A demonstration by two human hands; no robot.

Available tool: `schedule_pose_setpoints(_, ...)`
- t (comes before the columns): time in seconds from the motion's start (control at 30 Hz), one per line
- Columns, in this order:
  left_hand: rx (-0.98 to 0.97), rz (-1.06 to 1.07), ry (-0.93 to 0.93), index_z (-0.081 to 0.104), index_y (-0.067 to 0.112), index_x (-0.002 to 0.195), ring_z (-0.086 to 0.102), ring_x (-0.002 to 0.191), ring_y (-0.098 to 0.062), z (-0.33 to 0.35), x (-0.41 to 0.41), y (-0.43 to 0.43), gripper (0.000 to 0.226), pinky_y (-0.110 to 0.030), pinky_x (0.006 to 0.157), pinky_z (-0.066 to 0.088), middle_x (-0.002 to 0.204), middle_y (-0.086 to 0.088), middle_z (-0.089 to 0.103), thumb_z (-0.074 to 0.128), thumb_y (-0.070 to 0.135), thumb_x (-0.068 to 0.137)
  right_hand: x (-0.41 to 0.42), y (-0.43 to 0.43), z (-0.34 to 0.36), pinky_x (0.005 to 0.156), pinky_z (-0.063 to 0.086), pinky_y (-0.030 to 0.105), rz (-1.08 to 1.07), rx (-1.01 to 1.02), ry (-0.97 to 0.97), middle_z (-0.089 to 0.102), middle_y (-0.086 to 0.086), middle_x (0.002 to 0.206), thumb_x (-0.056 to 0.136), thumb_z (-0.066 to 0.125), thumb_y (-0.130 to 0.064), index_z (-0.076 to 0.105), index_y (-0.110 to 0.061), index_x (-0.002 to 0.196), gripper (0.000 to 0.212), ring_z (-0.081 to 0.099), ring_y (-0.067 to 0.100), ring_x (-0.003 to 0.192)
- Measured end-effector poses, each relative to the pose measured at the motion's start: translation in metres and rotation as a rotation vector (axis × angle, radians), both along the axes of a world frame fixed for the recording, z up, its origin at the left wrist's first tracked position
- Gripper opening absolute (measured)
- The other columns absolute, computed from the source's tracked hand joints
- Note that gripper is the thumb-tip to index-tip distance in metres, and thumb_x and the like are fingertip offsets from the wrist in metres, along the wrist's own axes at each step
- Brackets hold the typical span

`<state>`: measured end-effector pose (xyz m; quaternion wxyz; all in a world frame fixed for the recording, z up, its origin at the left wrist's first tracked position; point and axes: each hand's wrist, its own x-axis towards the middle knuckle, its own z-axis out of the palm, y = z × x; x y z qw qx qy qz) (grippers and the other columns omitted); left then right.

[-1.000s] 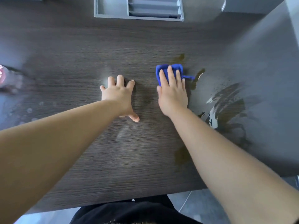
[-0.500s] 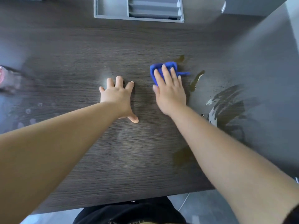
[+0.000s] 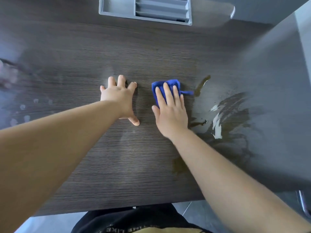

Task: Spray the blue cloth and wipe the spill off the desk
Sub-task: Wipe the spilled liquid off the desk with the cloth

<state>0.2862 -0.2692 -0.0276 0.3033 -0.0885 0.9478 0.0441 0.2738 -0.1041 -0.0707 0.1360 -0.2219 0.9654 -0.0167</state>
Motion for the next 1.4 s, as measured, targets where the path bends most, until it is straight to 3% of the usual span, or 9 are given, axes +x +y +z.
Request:
schedule_pose_setpoints(0.17, 0.023, 0.043, -0.004, 0.011, 0.032, 0.146, 0.018, 0.13, -0.03, 0.0, 0.004, -0.001, 0.128, -0.046, 0.109, 0.03, 0.143, -0.004, 0.017, 0.081, 0.065, 0.044, -0.095, -0.001, -0.005, 0.117, 0.002, 0.042, -0.08, -0.033, -0.011, -0.001, 0.002, 0.159, 0.102, 0.026, -0.035, 0.009, -0.025, 0.151, 0.052, -0.002, 0.026, 0.145)
schedule_pose_setpoints(0.33, 0.061, 0.074, 0.032, 0.01, 0.035, 0.147, 0.012, 0.135, -0.03, -0.002, 0.008, -0.002, 0.127, -0.043, 0.113, 0.021, 0.151, -0.002, 0.01, 0.081, 0.063, 0.045, -0.035, 0.01, -0.006, 0.117, 0.005, 0.043, -0.15, -0.094, 0.067, 0.008, 0.006, 0.158, 0.101, 0.033, -0.033, 0.016, -0.018, 0.15, 0.054, 0.003, 0.031, 0.145)
schedule_pose_setpoints(0.47, 0.066, 0.079, 0.037, 0.012, 0.033, 0.146, 0.013, 0.134, -0.03, -0.003, 0.007, -0.002, 0.129, -0.045, 0.114, 0.019, 0.148, -0.003, 0.013, 0.082, 0.064, 0.043, 0.025, 0.01, -0.001, 0.116, 0.0, 0.044, -0.001, -0.01, 0.009, 0.002, 0.004, 0.159, 0.1, 0.031, -0.035, 0.009, -0.02, 0.151, 0.057, -0.002, 0.031, 0.145)
schedule_pose_setpoints(0.63, 0.068, 0.091, 0.039, 0.012, 0.032, 0.147, 0.012, 0.134, -0.031, -0.004, 0.005, -0.002, 0.128, -0.048, 0.115, 0.016, 0.147, -0.003, 0.014, 0.082, 0.063, 0.043, -0.058, -0.022, -0.005, 0.117, 0.001, 0.043, 0.169, -0.019, 0.015, 0.0, 0.0, 0.159, 0.102, 0.027, -0.034, 0.009, -0.023, 0.151, 0.053, -0.002, 0.026, 0.145)
schedule_pose_setpoints(0.8, 0.078, 0.101, 0.043, 0.011, 0.035, 0.146, 0.01, 0.135, -0.029, -0.007, 0.007, -0.004, 0.129, -0.047, 0.115, 0.017, 0.149, -0.001, 0.01, 0.081, 0.064, 0.043, -0.136, -0.045, -0.005, 0.118, 0.003, 0.042, 0.005, -0.025, 0.009, 0.0, 0.0, 0.159, 0.103, 0.023, -0.033, 0.009, -0.025, 0.151, 0.051, -0.001, 0.026, 0.145)
schedule_pose_setpoints(0.93, 0.083, 0.095, 0.056, 0.012, 0.034, 0.146, 0.011, 0.134, -0.03, -0.006, 0.006, -0.005, 0.129, -0.048, 0.115, 0.017, 0.148, -0.002, 0.013, 0.082, 0.063, 0.042, -0.094, -0.03, -0.004, 0.118, 0.005, 0.043, -0.082, -0.076, 0.045, 0.006, 0.001, 0.159, 0.102, 0.028, -0.033, 0.013, -0.024, 0.15, 0.051, 0.001, 0.028, 0.145)
schedule_pose_setpoints(1.07, 0.078, 0.092, 0.046, 0.011, 0.033, 0.147, 0.011, 0.134, -0.031, -0.007, 0.006, -0.003, 0.129, -0.05, 0.115, 0.017, 0.147, -0.003, 0.013, 0.082, 0.063, 0.043, -0.021, -0.021, -0.005, 0.117, 0.0, 0.043, 0.047, -0.072, 0.041, 0.004, 0.0, 0.159, 0.1, 0.031, -0.035, 0.013, -0.024, 0.15, 0.054, -0.001, 0.028, 0.145)
schedule_pose_setpoints(1.23, 0.081, 0.1, 0.048, 0.012, 0.034, 0.147, 0.01, 0.135, -0.03, -0.007, 0.006, -0.004, 0.129, -0.049, 0.115, 0.018, 0.148, -0.002, 0.013, 0.082, 0.063, 0.042, -0.088, -0.039, -0.007, 0.116, 0.004, 0.045, 0.196, -0.044, 0.054, 0.006, -0.001, 0.159, 0.101, 0.029, -0.033, 0.015, -0.024, 0.15, 0.051, 0.004, 0.027, 0.145)
schedule_pose_setpoints(1.4, 0.086, 0.102, 0.031, 0.011, 0.034, 0.147, 0.013, 0.134, -0.03, -0.005, 0.006, -0.003, 0.13, -0.049, 0.115, 0.018, 0.147, -0.002, 0.014, 0.083, 0.062, 0.042, -0.126, -0.009, -0.007, 0.117, 0.005, 0.045, -0.087, -0.054, 0.056, 0.007, 0.0, 0.159, 0.102, 0.028, -0.033, 0.015, -0.024, 0.15, 0.05, 0.003, 0.027, 0.145)
